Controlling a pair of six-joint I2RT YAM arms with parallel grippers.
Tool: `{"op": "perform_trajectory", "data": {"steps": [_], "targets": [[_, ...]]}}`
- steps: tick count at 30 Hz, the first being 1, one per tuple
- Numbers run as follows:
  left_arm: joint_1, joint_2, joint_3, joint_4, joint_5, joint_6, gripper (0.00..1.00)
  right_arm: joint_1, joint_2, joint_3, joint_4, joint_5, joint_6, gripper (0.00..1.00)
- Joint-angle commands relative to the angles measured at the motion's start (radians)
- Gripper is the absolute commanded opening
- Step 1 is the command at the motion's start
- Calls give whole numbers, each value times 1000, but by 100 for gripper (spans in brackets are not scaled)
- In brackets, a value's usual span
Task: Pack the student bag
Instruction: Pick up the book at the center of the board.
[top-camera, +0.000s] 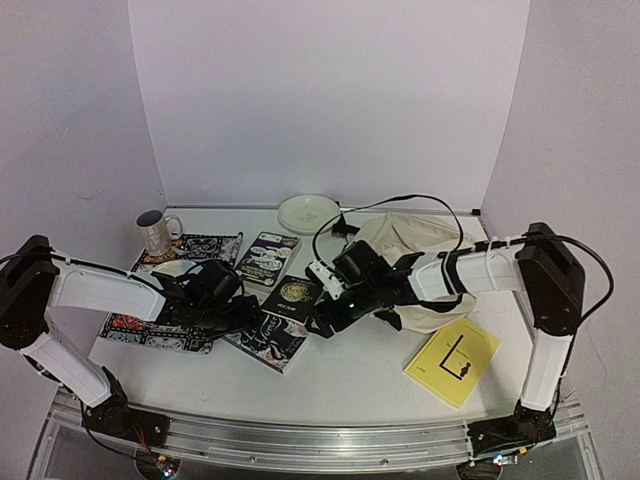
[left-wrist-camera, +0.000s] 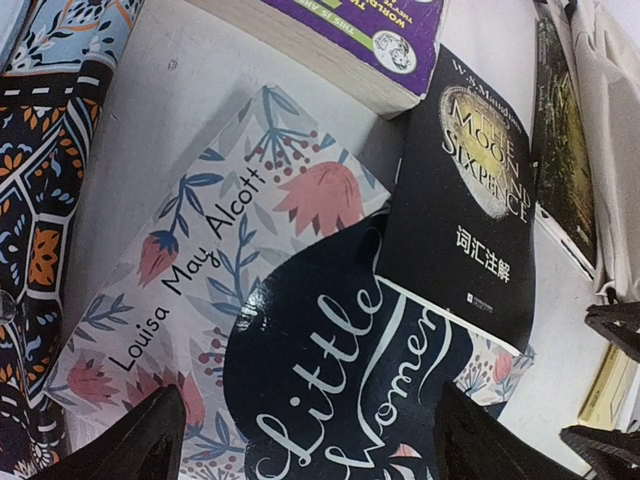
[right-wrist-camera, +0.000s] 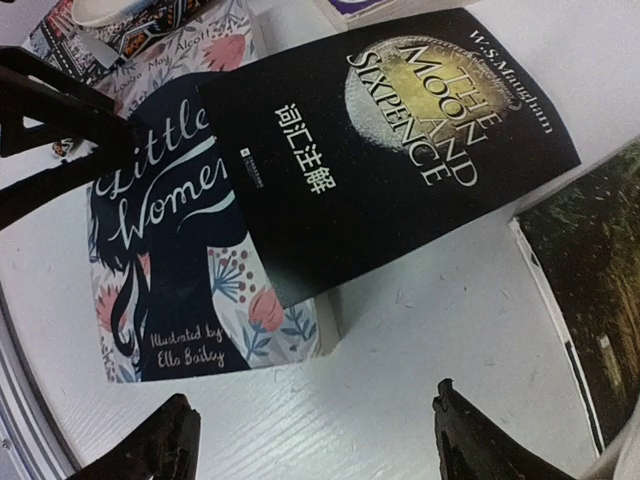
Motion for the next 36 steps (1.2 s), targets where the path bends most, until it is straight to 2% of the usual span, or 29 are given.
{"op": "perform_trajectory", "data": {"steps": [1,12,15,22,29,31,36], "targets": [[4,-33,-22,10,6,-55,87,2,93,94,4,-26,16,81],[4,-36,-79,-2,28,-71,80,3,253,210,6,-133,7,81],[4,-52,-93,-9,25,-73,80,4,273,226,7,-202,-5,80],[-2,23,-38,4,53,-38,78,9,258,211,41,-330,9,73],[-5,41,-20,29,61,-22,77,9,256,192,62,-286,39,71],[-5,32,-20,33,56,-24,76,9,262,193,62,-292,43,68],[-5,36,-13,54,53,-22,76,9,250,172,62,-296,54,52]]}}
